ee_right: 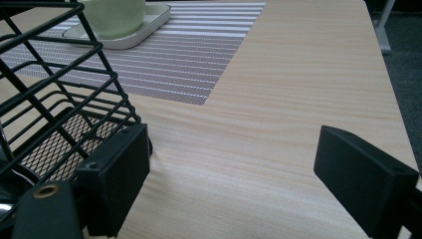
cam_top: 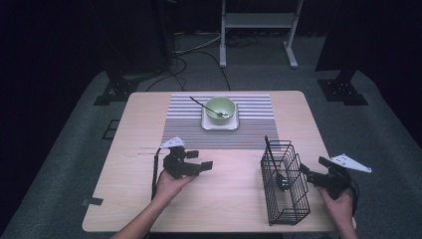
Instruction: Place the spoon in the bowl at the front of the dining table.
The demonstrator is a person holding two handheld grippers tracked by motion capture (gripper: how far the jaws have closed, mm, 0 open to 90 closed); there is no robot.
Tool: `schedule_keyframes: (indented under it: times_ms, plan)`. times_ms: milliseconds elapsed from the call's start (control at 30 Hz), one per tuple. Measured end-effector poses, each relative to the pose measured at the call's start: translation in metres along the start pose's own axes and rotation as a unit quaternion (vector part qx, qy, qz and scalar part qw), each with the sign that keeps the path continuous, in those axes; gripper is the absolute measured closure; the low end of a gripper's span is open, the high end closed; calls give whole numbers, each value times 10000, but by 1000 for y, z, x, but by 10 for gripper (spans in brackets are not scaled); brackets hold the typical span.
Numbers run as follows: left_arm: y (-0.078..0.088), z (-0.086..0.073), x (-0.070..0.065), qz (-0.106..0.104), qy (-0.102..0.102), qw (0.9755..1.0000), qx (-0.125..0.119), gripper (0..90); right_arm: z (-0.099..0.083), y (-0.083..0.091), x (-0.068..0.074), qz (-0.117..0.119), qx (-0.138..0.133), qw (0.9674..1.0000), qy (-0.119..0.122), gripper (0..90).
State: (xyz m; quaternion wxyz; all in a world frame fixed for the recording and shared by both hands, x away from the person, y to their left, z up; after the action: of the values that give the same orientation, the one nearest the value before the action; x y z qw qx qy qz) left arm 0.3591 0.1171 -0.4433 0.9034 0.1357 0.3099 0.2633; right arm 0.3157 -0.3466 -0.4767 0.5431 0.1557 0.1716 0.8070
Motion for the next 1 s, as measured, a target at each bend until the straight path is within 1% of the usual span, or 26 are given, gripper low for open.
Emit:
schedule_keyframes:
  times_ms: [133,367,567,767,867,1000]
  plan:
    - [6,-5,0,15,15,10000,-6,87,0,0,0,-3,9,10000,-13,133]
    - [16,-13,3,54,101,9999,-48,87,-1,-1,0,-13,49,10000,-26,133]
    - [20,-19,5,78,131,9999,-30,87,-1,-1,0,-14,64,10000,-26,133]
    - [25,-22,5,102,149,9998,-48,87,-2,-2,0,-22,75,10000,-23,133]
    - [29,-24,6,141,133,9998,-39,87,-2,-2,0,-25,74,10000,-25,133]
    - [34,-26,6,159,163,9997,-70,87,-2,-2,0,-32,87,10000,-25,133]
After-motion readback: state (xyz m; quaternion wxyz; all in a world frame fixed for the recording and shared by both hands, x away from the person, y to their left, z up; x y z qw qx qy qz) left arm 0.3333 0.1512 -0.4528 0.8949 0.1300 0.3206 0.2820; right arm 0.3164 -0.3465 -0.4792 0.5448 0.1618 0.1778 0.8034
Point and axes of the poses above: each handheld gripper's, and its own axes: y roughly backward along the jaws, z roughly out of its top, x roughly to its left, the point moved 2 cm from there along -y, roughly forward along the jaws, and after that the axes turned 5 degrees about y, right-handed, at the moved point
